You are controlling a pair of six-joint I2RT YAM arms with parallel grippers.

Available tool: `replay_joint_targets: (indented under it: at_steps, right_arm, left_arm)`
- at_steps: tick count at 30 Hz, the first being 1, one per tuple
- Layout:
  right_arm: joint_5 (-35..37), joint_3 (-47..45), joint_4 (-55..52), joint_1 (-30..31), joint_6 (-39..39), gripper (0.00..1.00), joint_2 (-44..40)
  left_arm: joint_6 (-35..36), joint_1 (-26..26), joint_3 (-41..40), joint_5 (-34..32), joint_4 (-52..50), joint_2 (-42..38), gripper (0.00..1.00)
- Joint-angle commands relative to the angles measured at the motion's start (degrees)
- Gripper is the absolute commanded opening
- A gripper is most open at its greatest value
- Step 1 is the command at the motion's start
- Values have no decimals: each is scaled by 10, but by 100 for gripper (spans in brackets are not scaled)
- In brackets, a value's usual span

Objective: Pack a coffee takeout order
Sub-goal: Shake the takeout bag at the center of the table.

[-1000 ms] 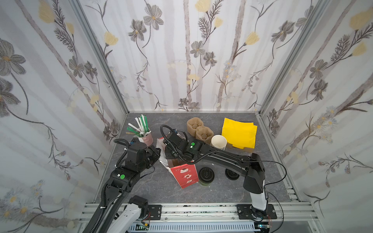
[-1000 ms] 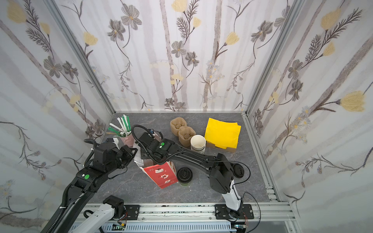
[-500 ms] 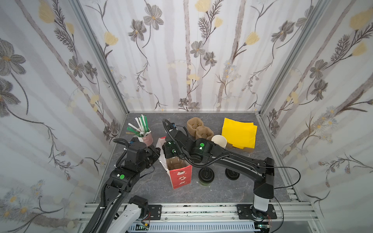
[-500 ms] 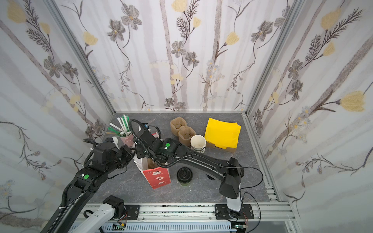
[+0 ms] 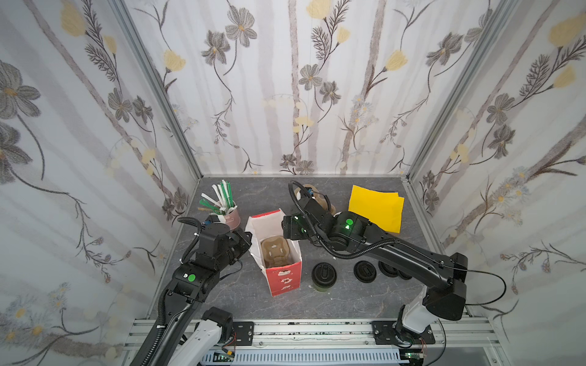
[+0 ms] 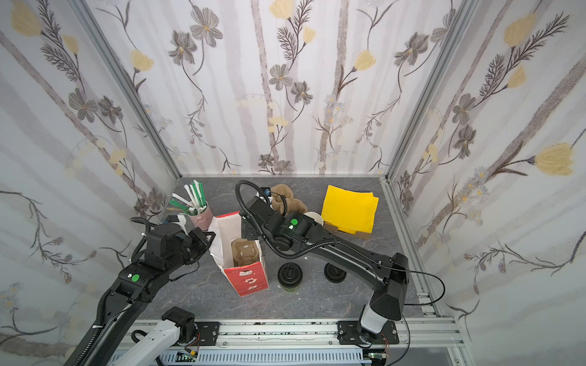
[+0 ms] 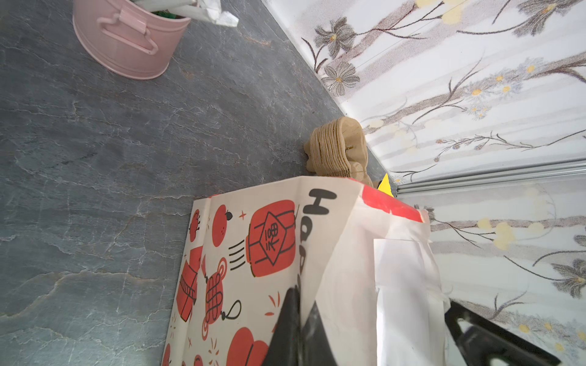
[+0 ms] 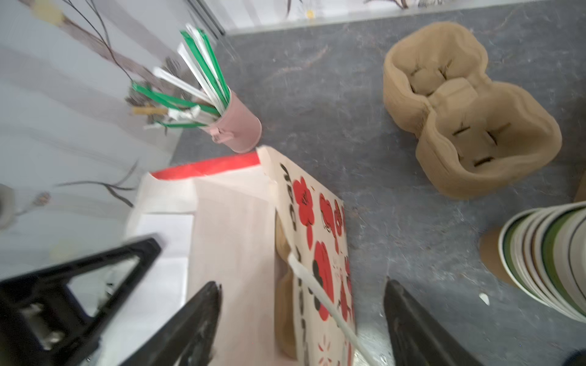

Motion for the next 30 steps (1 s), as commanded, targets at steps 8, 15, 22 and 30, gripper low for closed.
replay_joint_targets:
  at_steps: [8,15,22,30]
  right_arm:
    - [-67,34,-38,-1,13,35,59]
    - [-44,75,-39,-1,12,0,76]
    - [28,73,23,20,-14,0,51]
    - [115,8,142,43,-62,0,3]
  left_arm:
    - [19,1,9,-5,13,-4,0]
    - [45,1,19,-10,33,-14,0]
    - [107,0,10,4,105,-41,0]
    - [201,1,-39,-8,188,-97,0]
